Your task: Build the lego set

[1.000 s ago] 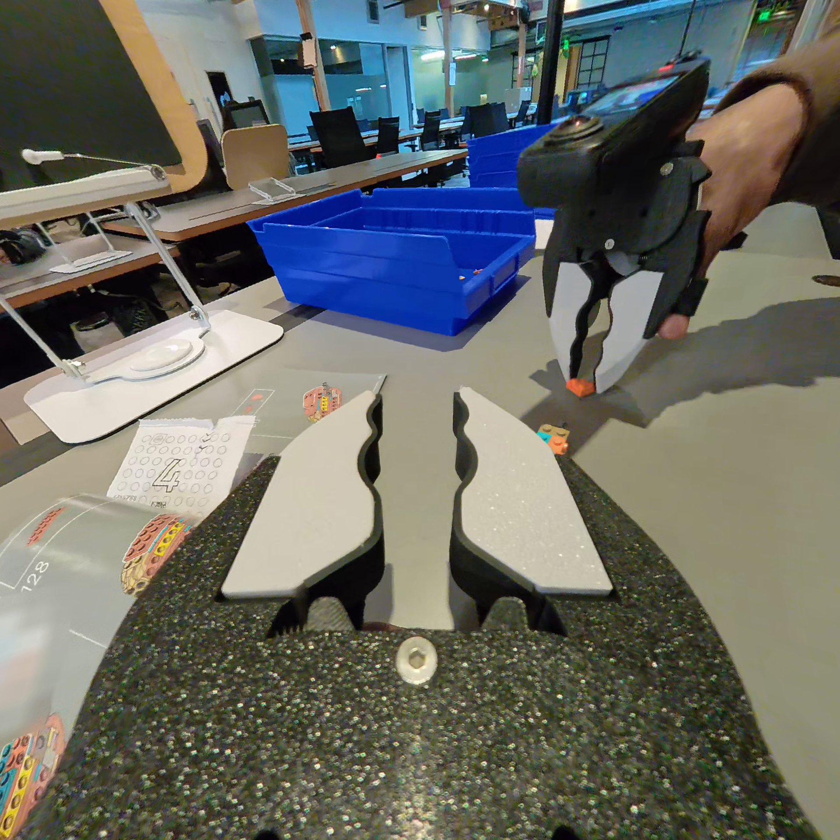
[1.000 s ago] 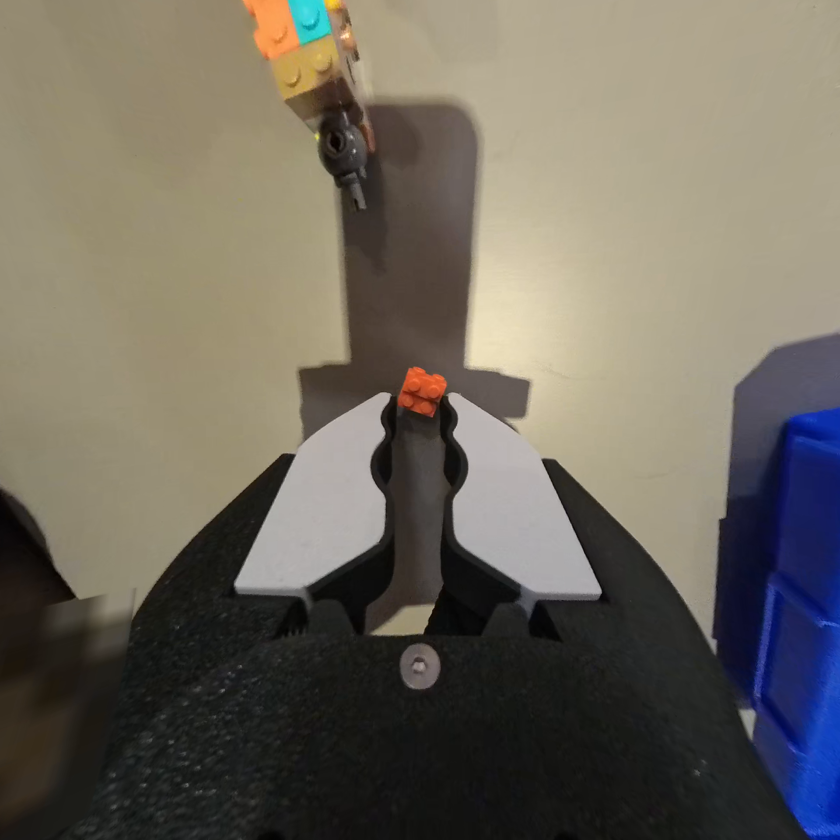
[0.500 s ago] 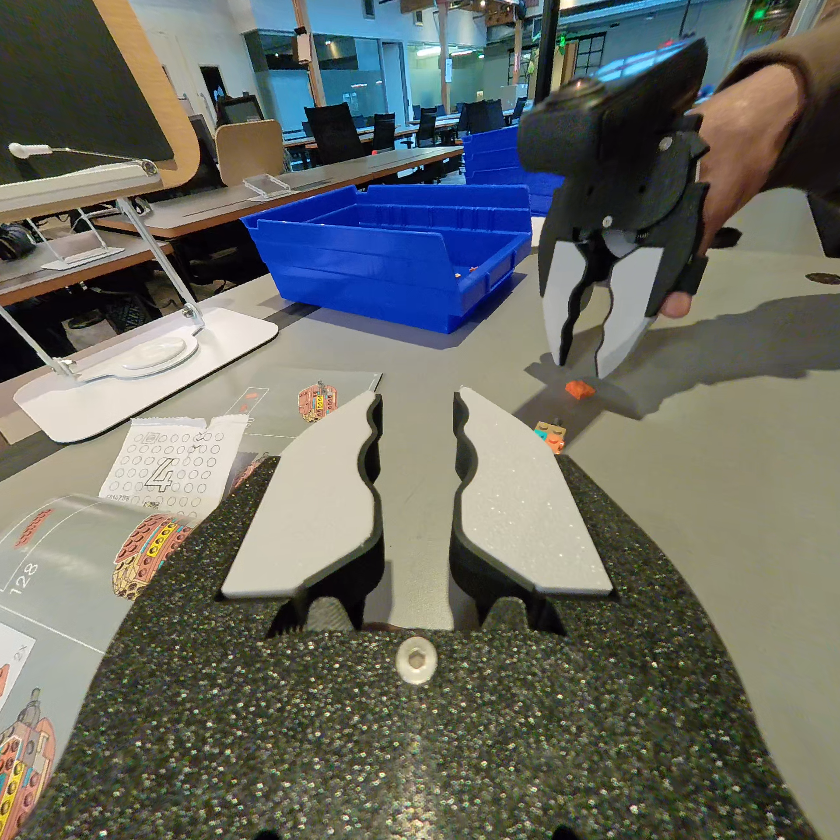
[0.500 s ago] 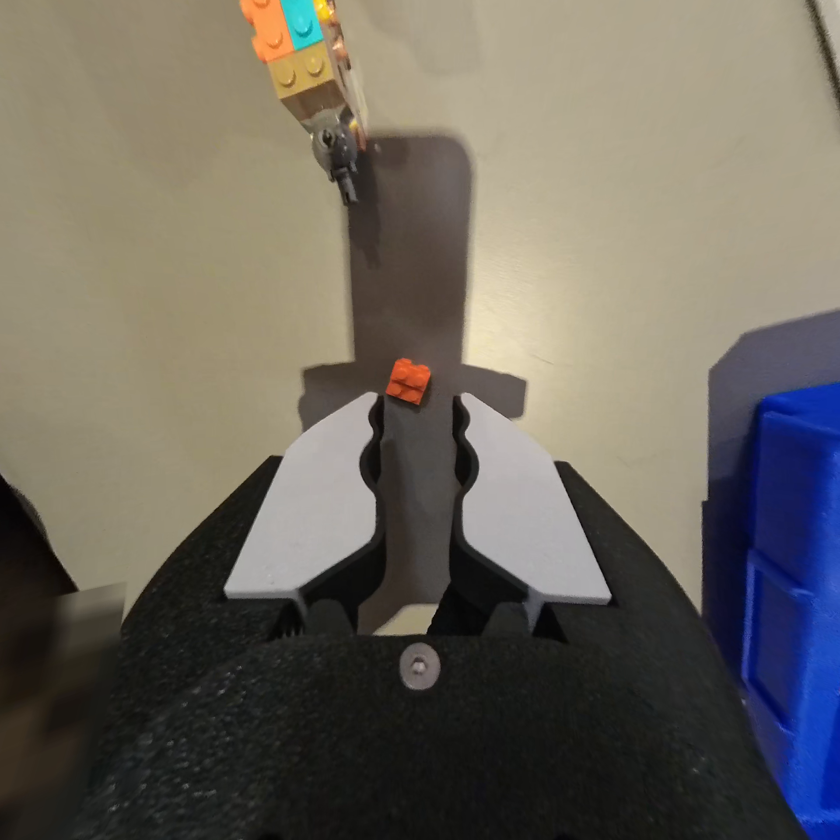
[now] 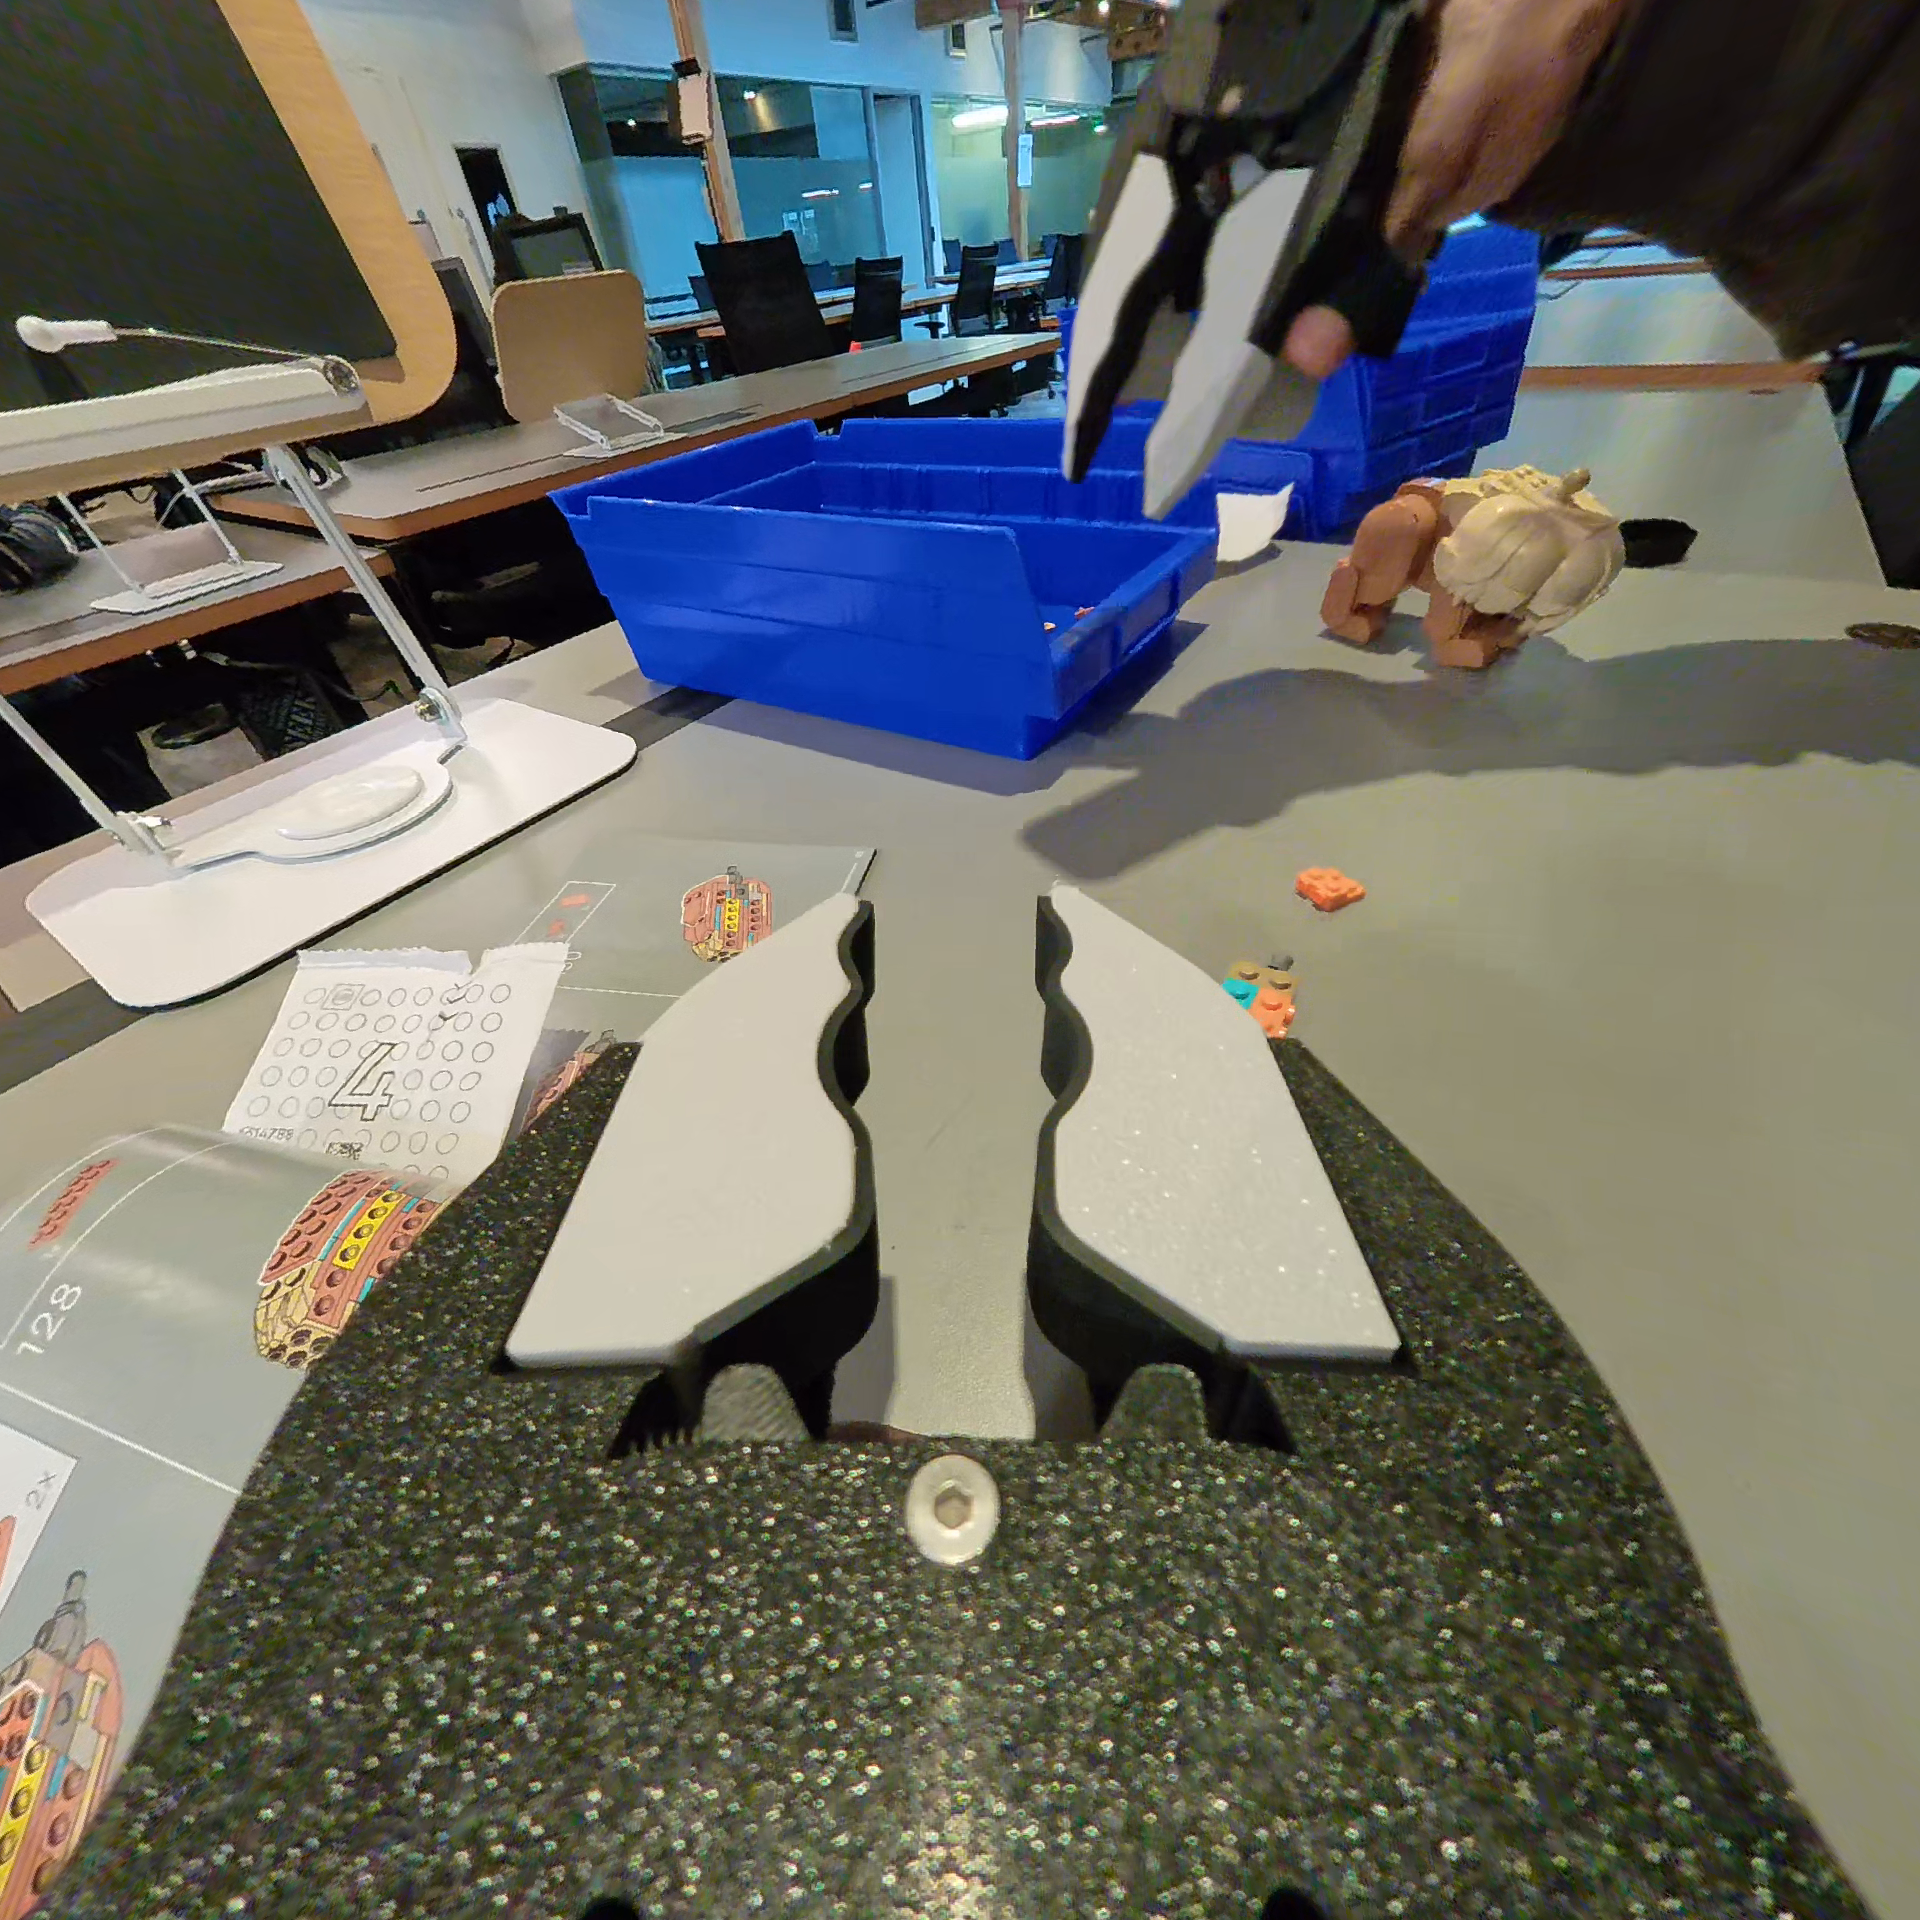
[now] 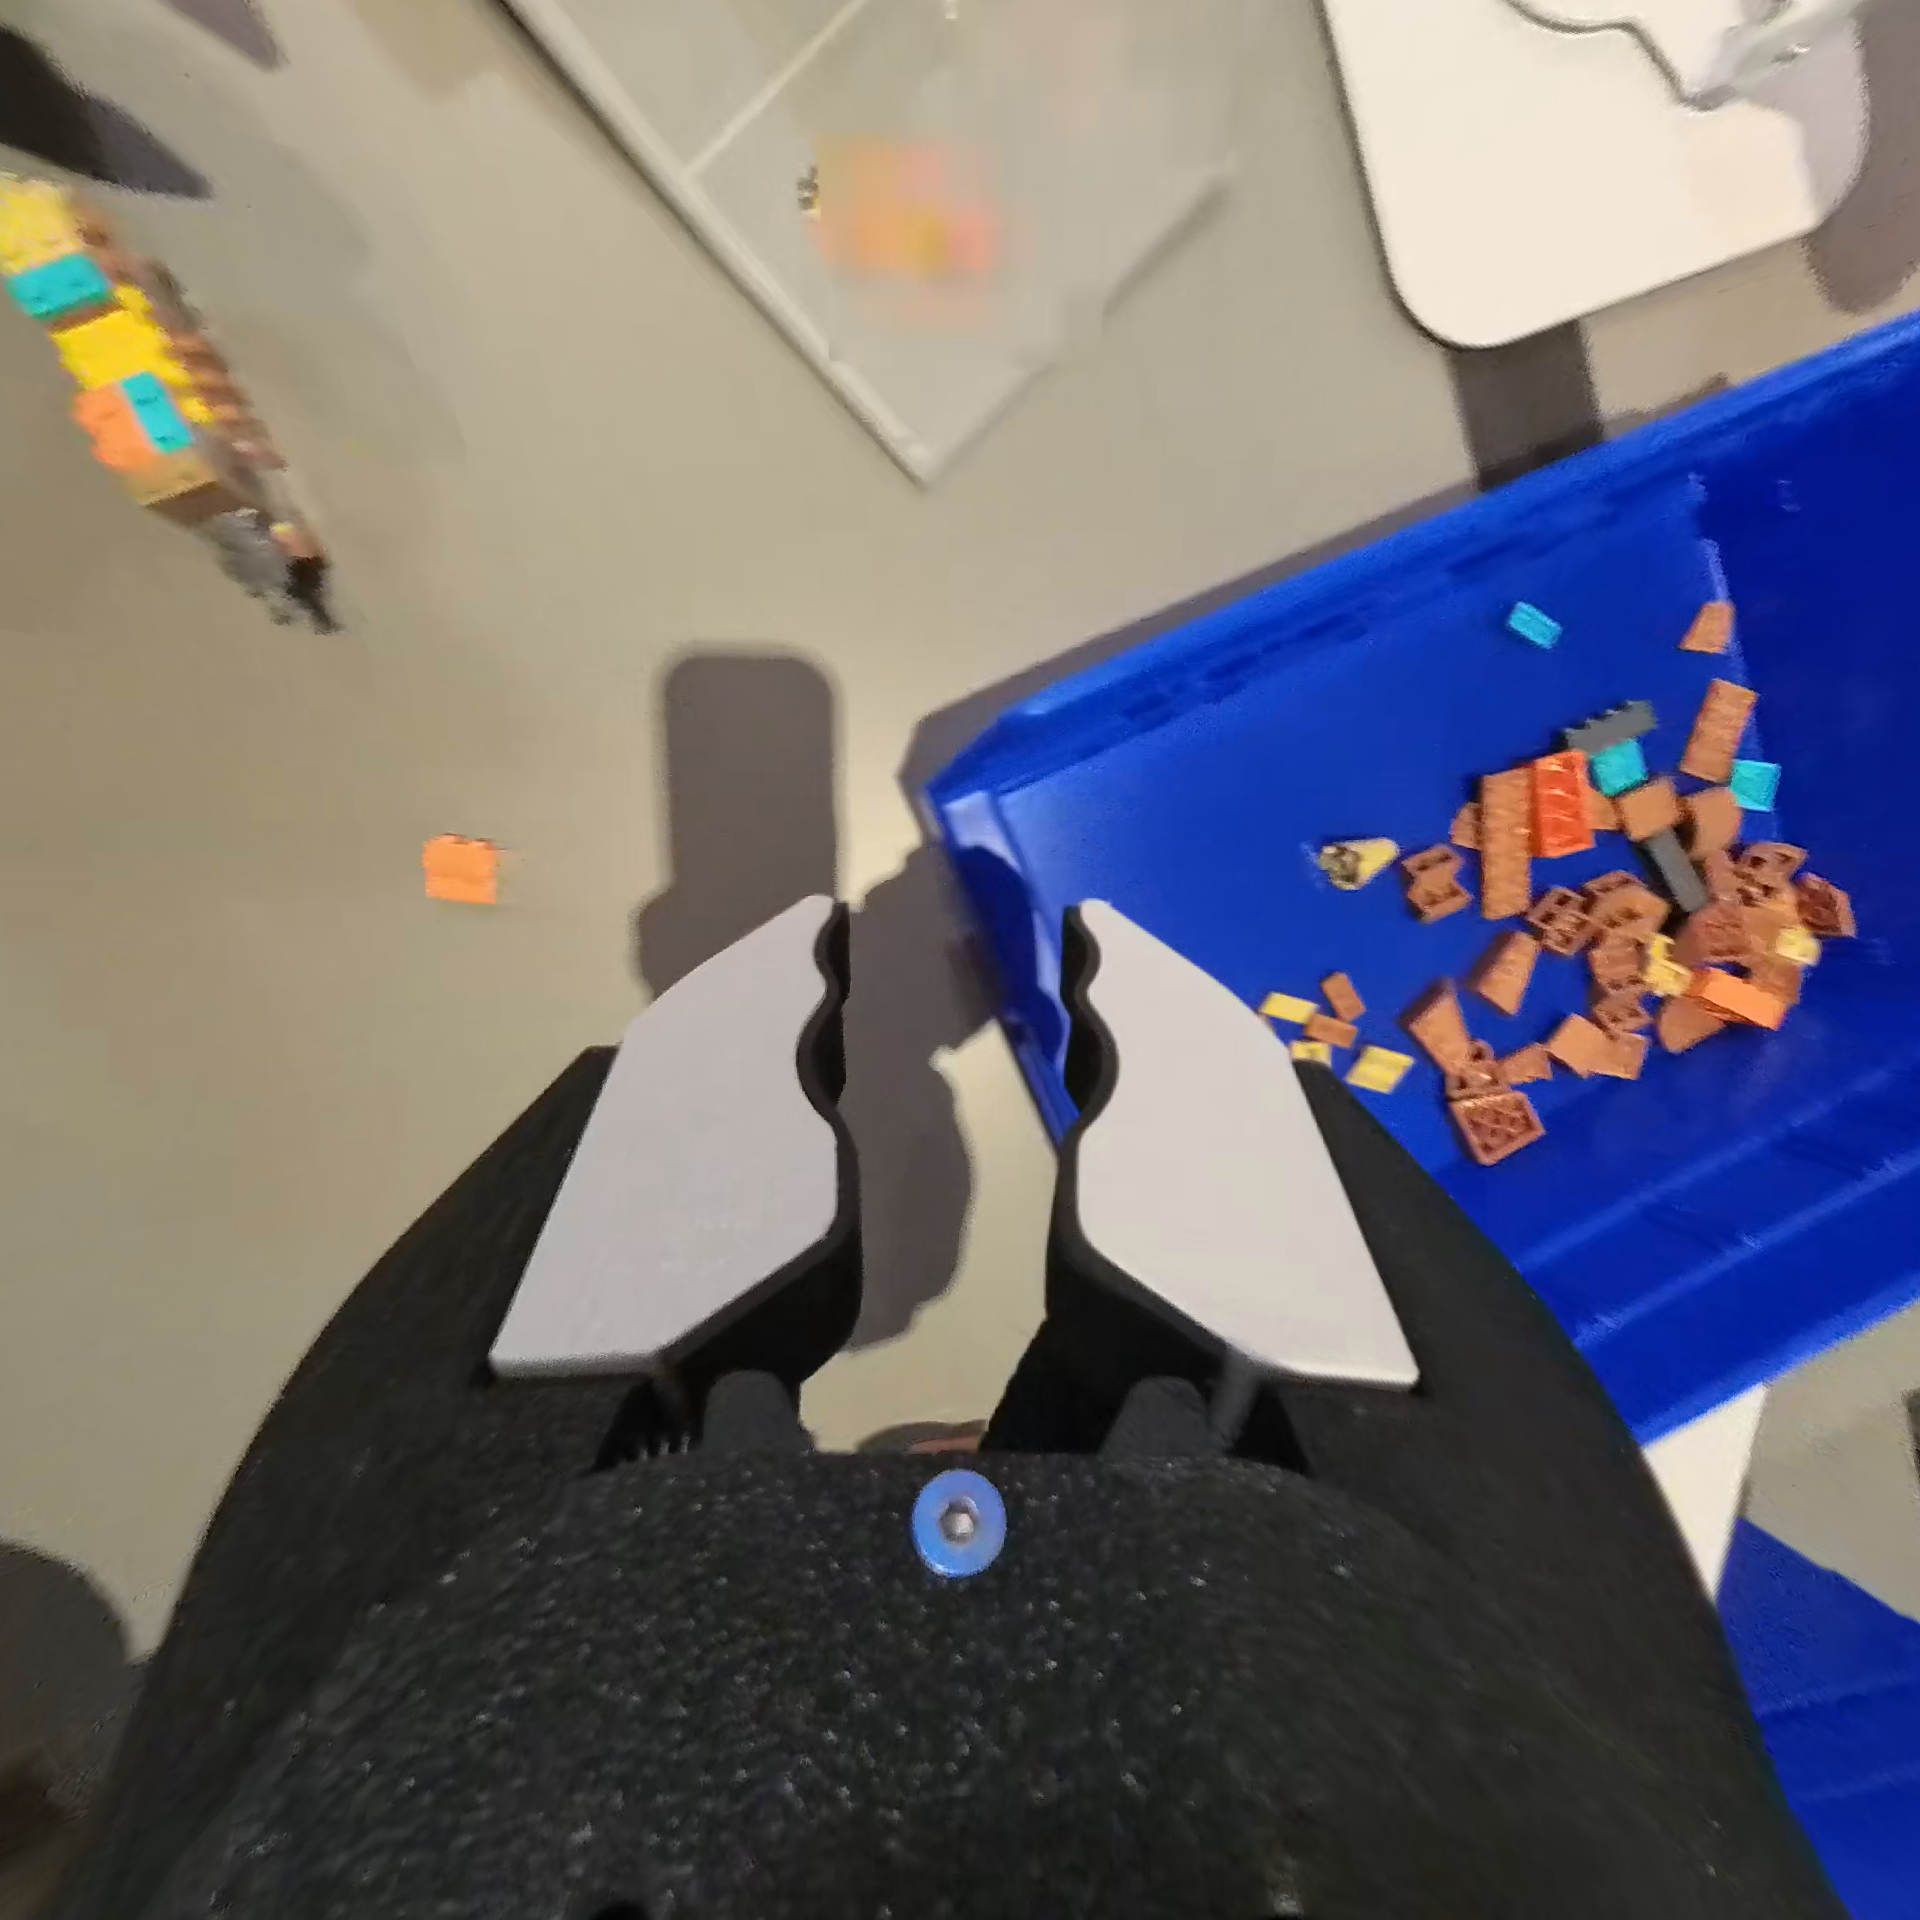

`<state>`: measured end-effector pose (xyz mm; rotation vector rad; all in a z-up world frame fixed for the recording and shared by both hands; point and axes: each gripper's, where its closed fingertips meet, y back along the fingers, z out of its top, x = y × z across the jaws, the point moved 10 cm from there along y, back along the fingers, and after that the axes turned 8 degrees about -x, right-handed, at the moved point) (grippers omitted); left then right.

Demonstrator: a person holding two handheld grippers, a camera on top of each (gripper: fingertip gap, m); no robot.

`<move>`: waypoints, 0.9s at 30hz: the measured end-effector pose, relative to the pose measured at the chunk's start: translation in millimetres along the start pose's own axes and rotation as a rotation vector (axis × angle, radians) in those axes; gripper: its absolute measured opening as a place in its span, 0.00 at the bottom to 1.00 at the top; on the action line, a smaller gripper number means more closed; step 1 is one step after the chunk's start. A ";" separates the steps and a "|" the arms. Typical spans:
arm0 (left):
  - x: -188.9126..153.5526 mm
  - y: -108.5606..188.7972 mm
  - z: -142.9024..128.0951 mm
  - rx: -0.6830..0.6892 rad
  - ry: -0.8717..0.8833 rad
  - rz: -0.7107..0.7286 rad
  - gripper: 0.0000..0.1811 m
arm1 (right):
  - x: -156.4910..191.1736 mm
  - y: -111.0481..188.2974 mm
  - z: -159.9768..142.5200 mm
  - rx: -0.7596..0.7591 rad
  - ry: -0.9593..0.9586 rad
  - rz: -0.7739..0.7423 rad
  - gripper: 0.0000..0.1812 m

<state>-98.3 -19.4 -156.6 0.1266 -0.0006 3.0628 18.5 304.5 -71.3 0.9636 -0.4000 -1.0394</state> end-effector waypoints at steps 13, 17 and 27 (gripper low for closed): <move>4.9 0.4 -2.1 0.003 0.018 0.011 0.16 | -81.2 -16.6 -15.8 0.066 -0.024 -0.082 0.25; 5.7 0.4 -2.6 0.005 0.023 0.011 0.16 | -90.0 -21.4 -18.0 0.075 -0.037 -0.089 0.24; 4.9 0.8 -1.4 0.001 0.021 0.006 0.16 | -112.6 -26.7 -14.4 0.055 -0.018 -0.070 0.21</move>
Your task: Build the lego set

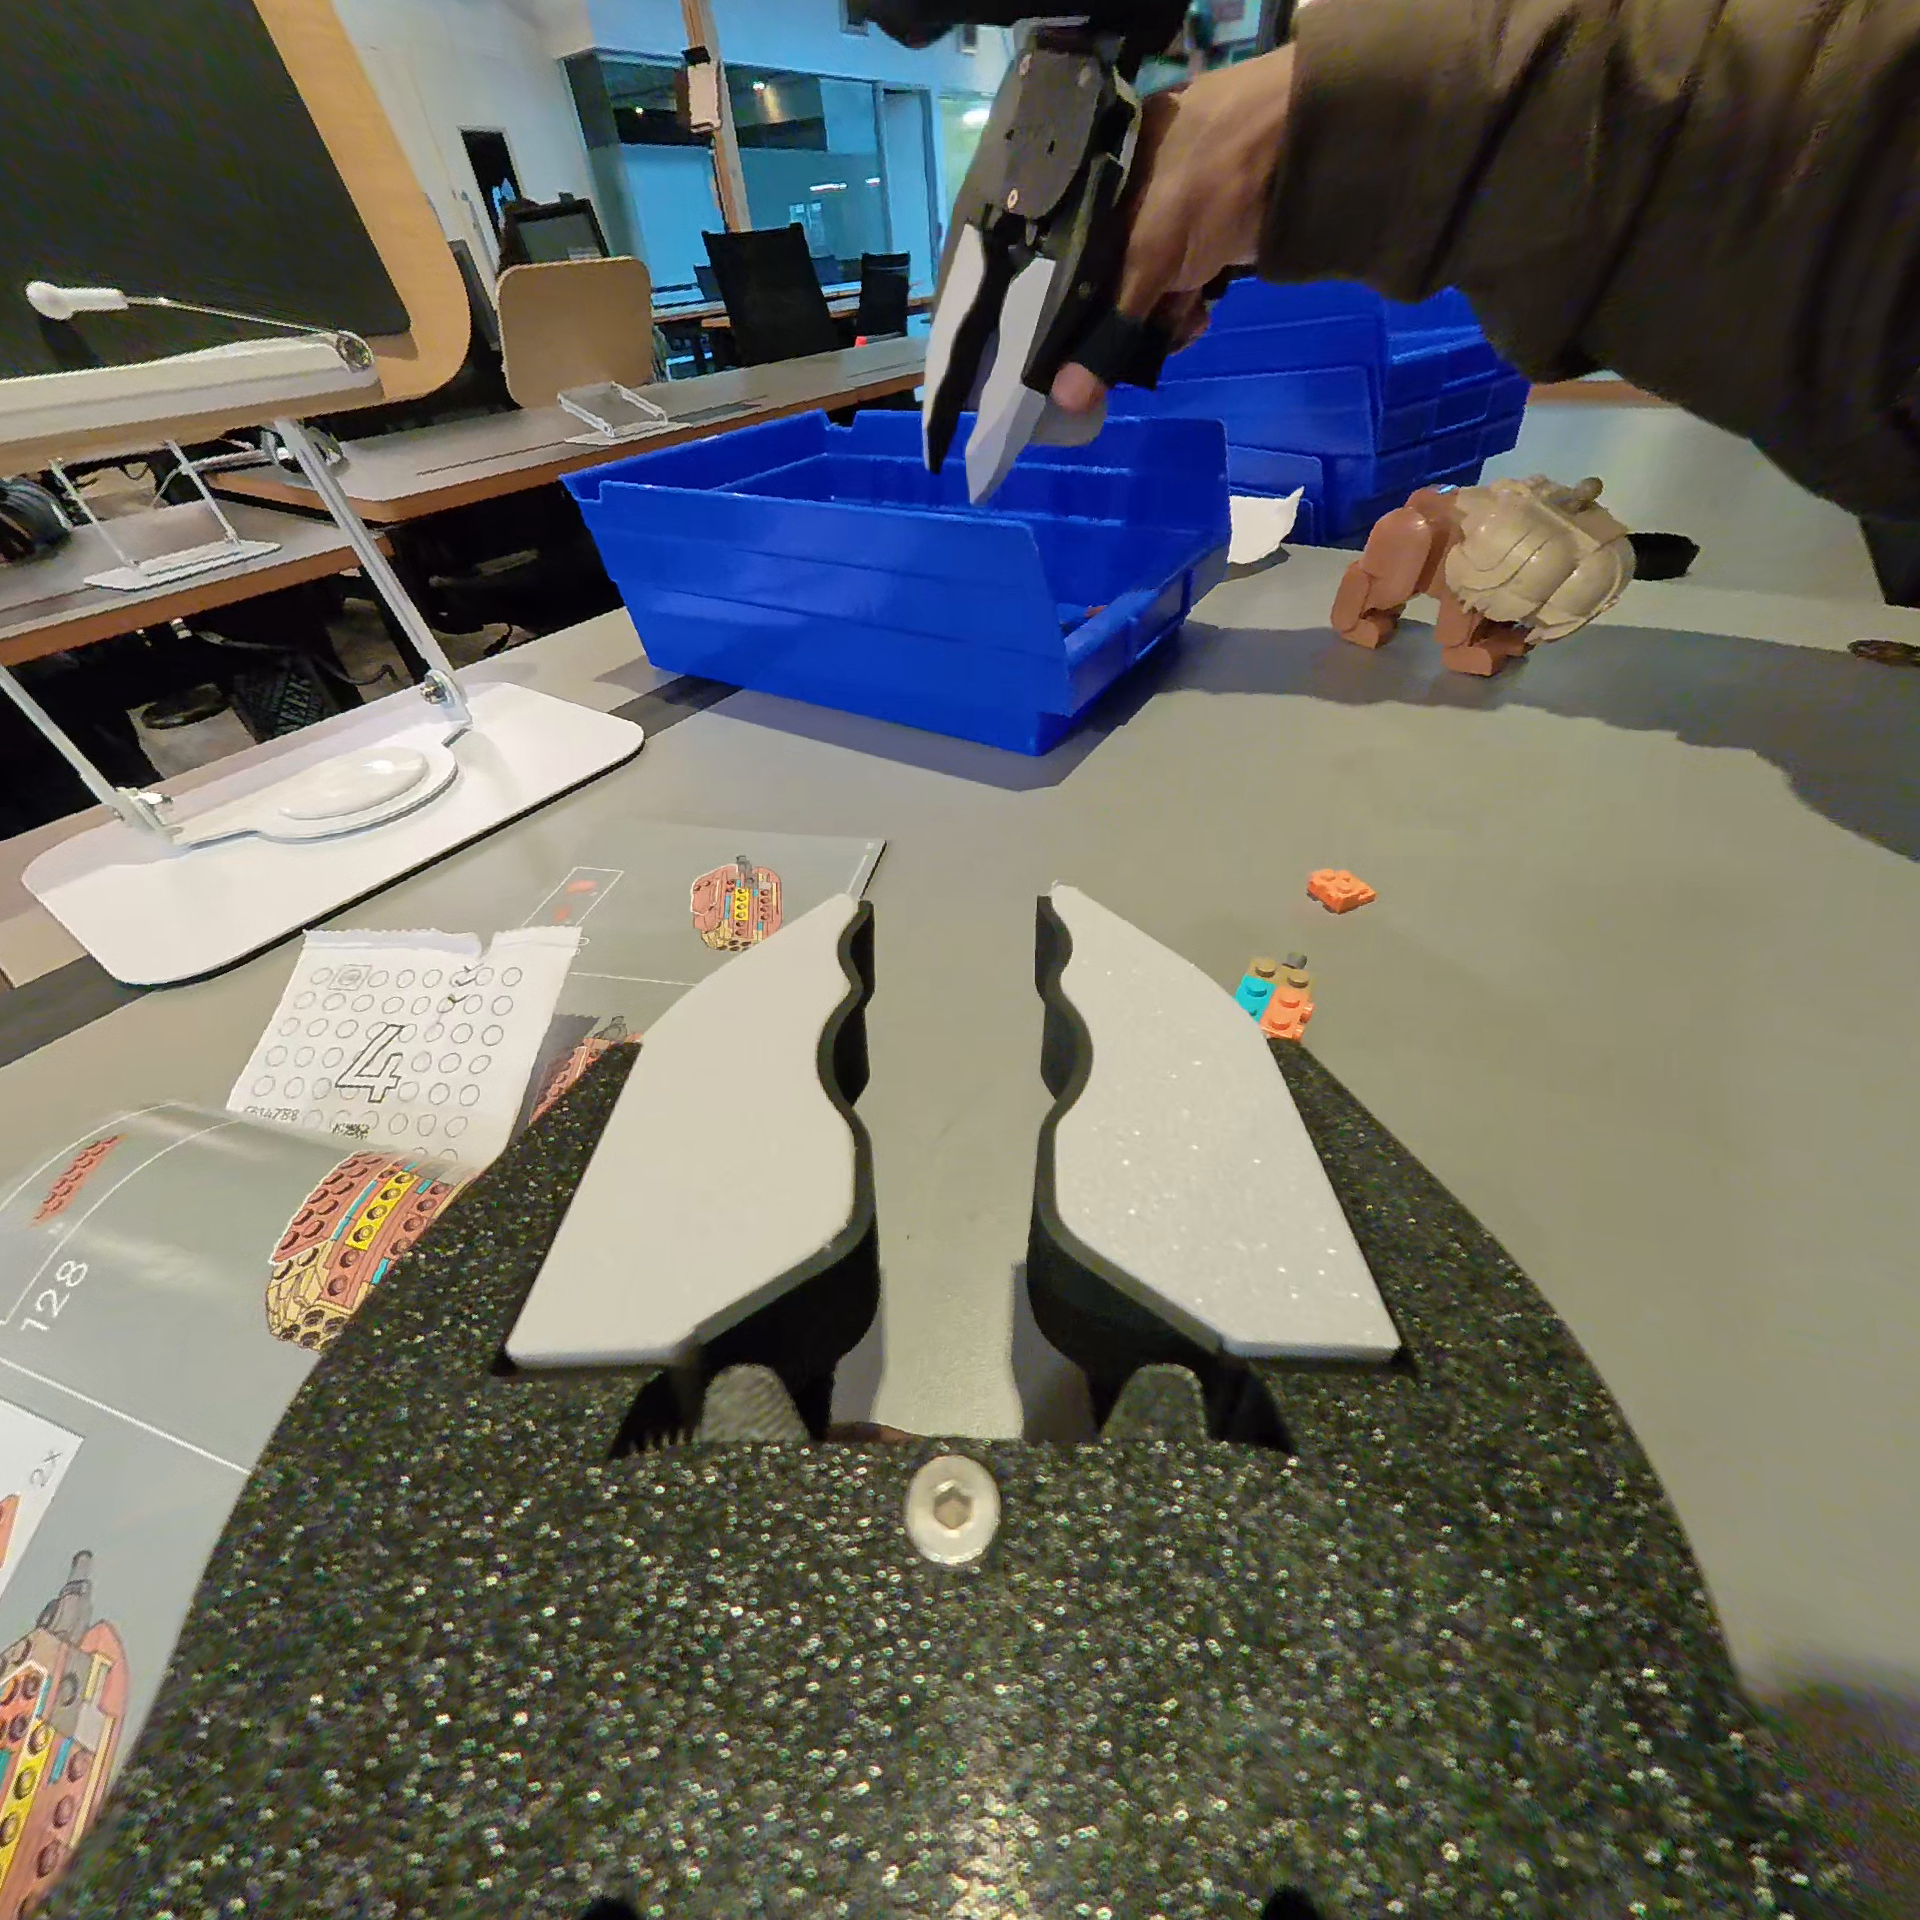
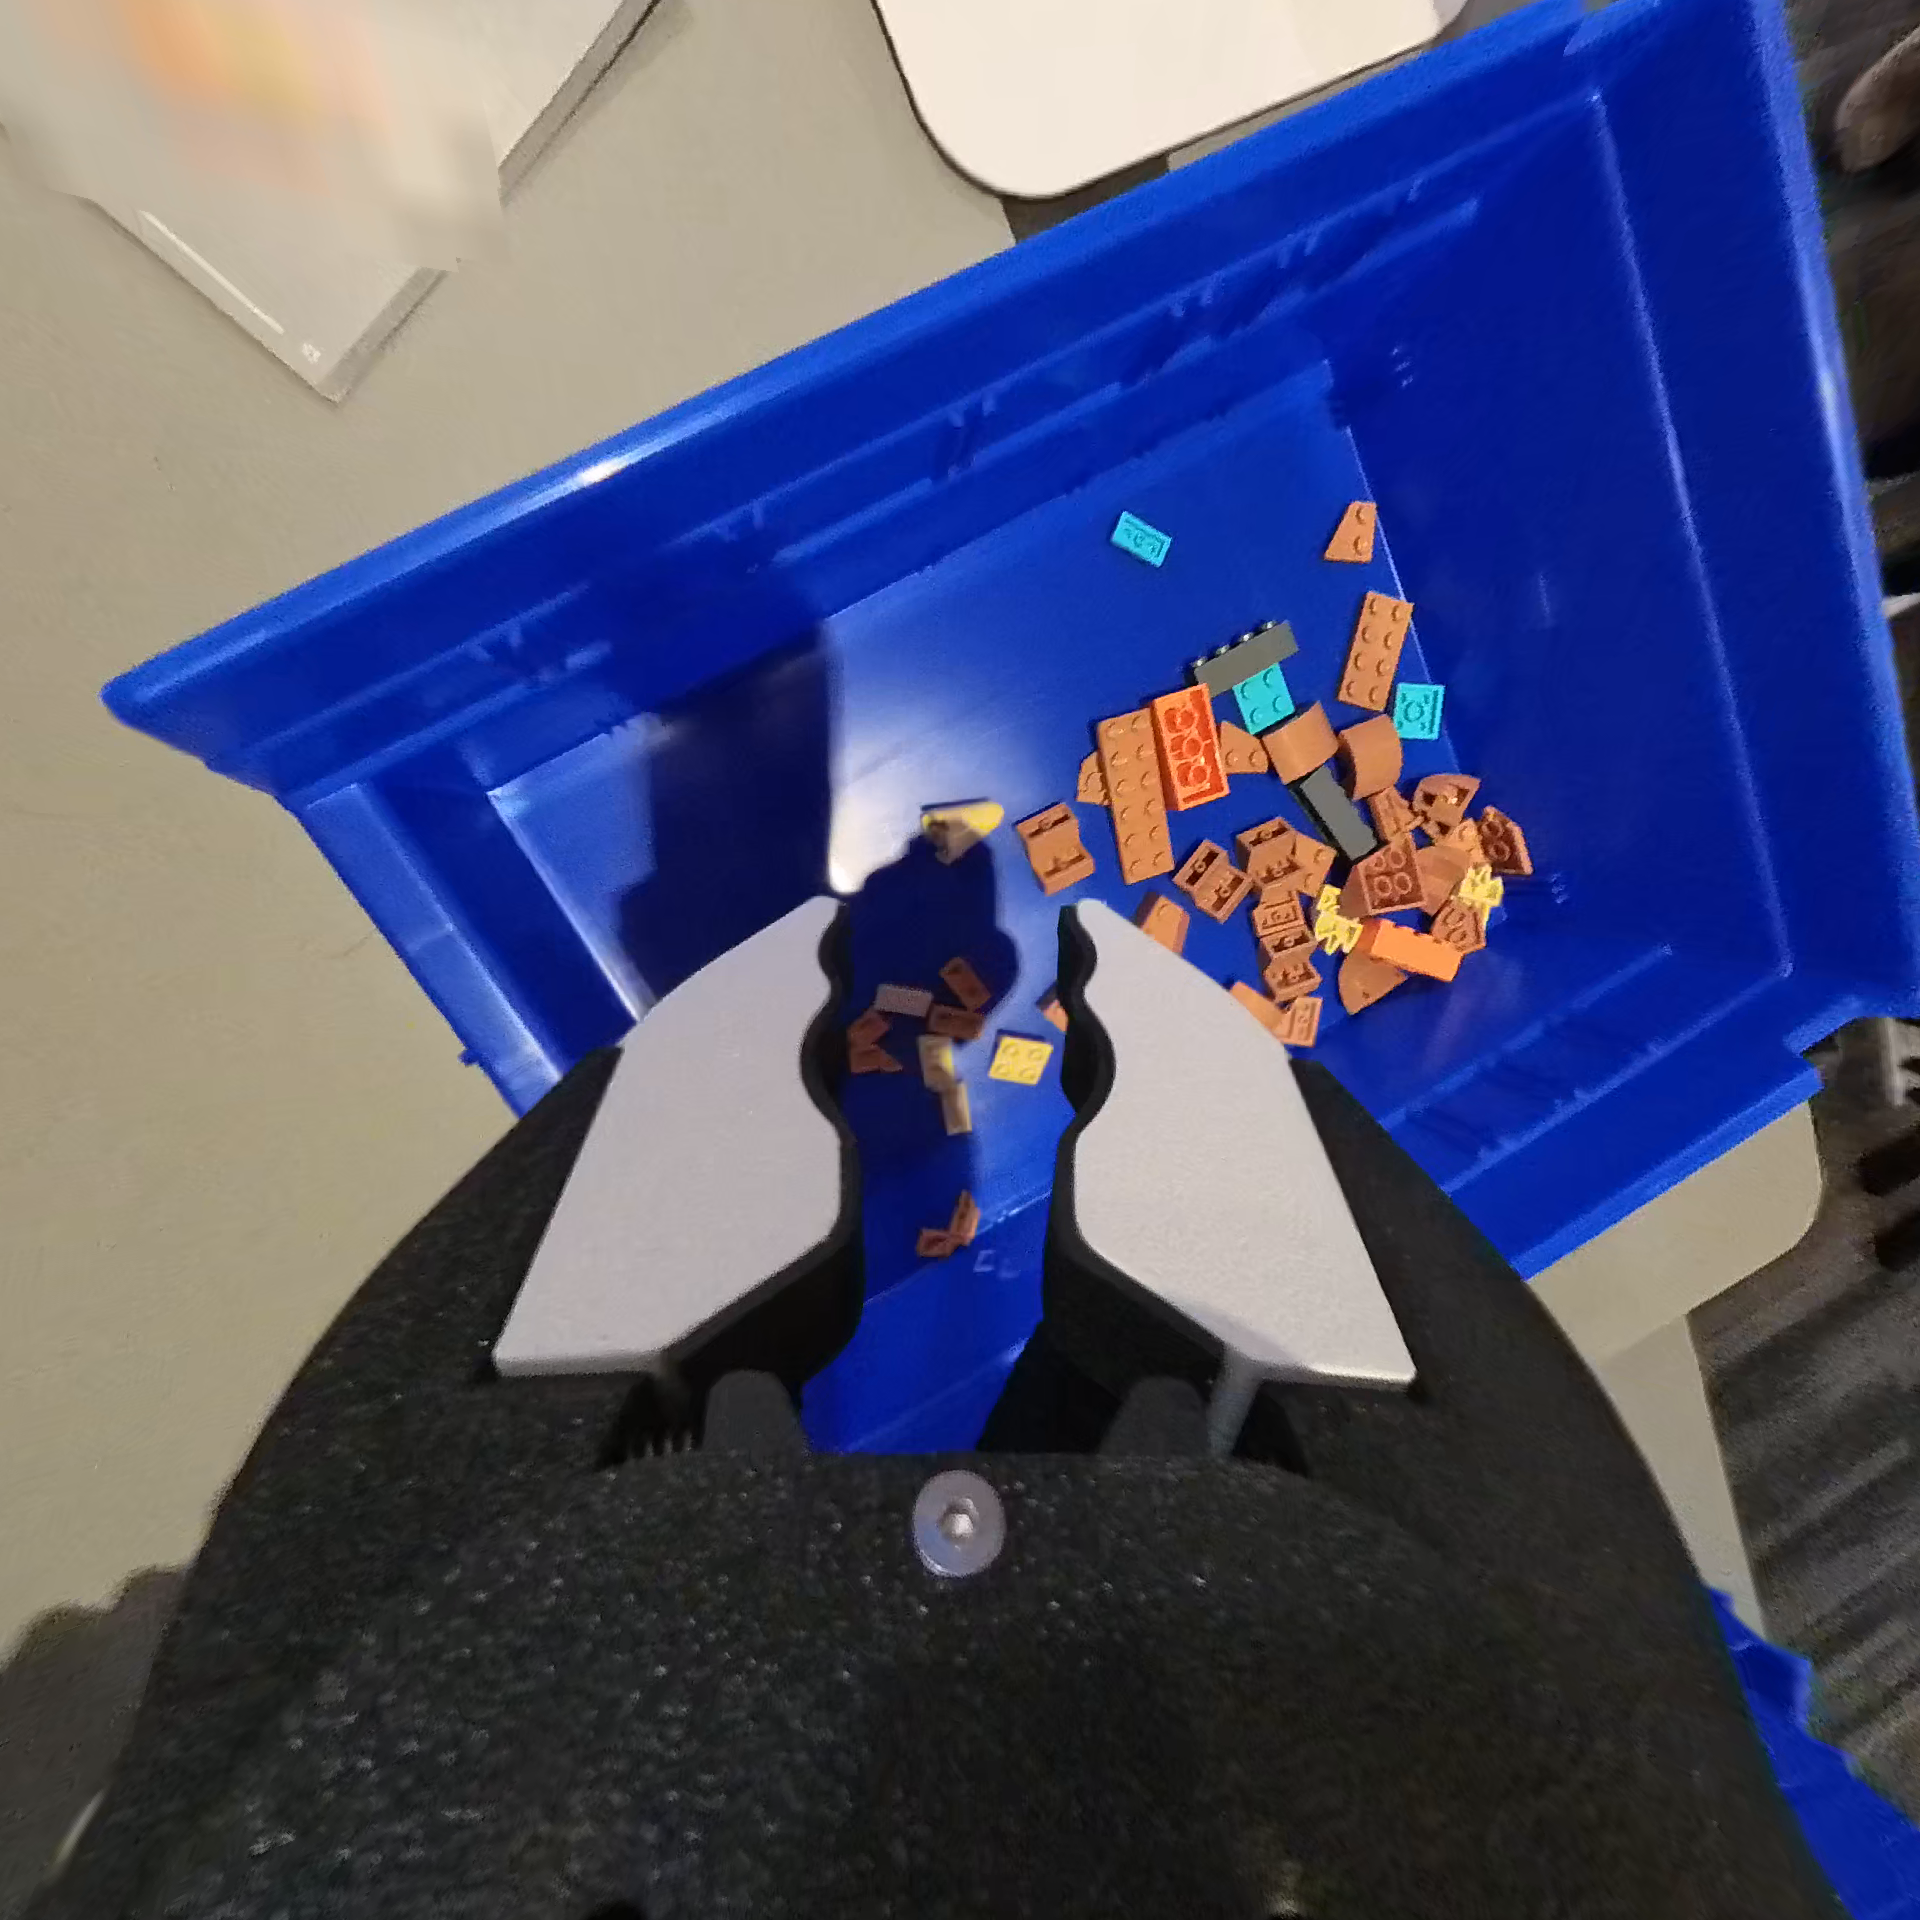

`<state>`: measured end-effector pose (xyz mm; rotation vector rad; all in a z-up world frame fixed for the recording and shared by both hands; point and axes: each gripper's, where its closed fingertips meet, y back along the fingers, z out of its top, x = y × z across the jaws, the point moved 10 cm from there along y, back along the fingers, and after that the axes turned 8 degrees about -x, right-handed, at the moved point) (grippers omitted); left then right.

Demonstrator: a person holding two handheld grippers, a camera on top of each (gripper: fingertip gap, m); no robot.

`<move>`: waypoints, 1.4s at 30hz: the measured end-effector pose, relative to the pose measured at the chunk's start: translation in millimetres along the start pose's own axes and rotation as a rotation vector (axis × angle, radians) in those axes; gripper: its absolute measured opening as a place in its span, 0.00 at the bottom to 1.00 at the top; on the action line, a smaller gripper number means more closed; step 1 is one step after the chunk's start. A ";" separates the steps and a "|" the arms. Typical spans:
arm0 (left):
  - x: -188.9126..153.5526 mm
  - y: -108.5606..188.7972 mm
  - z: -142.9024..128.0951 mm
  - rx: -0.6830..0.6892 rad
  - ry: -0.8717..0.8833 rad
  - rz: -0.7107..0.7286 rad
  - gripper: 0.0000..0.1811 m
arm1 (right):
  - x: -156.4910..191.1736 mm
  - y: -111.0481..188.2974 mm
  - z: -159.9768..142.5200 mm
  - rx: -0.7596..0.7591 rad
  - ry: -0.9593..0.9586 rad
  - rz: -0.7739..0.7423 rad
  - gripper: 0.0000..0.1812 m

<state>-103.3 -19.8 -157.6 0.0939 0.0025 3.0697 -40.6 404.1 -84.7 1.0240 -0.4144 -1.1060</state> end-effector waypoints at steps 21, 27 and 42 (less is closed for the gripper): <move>6.3 -0.5 -4.6 0.010 0.010 0.018 0.16 | -58.4 -47.6 12.0 -0.054 0.039 0.067 0.17; 7.2 -1.1 -5.9 0.011 0.006 0.025 0.16 | -57.0 -83.6 29.7 -0.085 0.217 0.162 0.17; 9.8 -1.0 -6.0 0.000 0.017 0.031 0.16 | -72.0 -134.0 30.6 -0.003 0.328 0.319 0.16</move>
